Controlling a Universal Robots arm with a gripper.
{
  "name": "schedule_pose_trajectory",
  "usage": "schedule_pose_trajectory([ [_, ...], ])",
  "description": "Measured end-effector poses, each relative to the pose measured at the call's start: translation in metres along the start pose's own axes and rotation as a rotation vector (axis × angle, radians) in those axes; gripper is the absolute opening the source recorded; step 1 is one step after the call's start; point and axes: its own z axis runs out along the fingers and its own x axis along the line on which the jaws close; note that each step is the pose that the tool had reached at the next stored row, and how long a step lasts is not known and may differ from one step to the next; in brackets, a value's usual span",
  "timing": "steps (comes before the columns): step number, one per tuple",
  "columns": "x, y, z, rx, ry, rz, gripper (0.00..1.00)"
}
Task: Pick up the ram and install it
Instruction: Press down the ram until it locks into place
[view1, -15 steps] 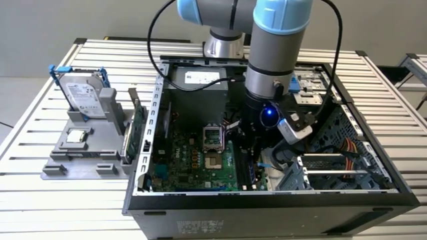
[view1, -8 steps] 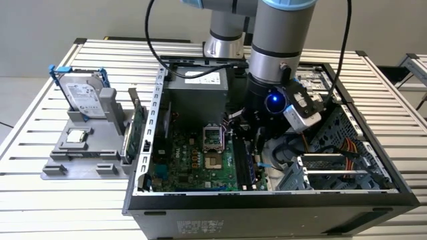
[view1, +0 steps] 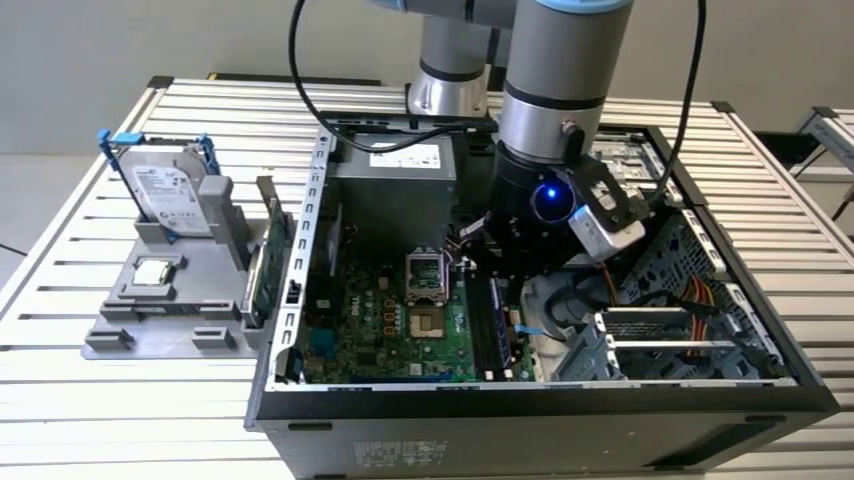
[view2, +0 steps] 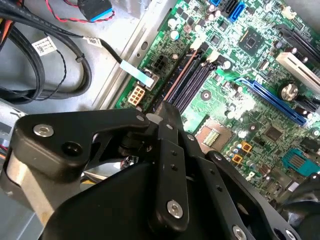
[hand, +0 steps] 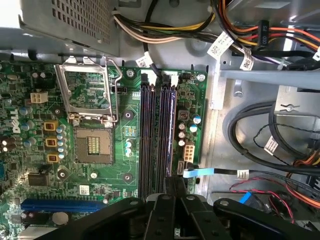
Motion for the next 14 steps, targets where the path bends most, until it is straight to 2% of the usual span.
schedule_pose_trajectory([
  [13,0.0,-0.0003,-0.0015,0.0,0.0001,0.0,0.0],
  [14,0.0,-0.0003,-0.0015,-0.0004,-0.0018,-0.01,0.0],
])
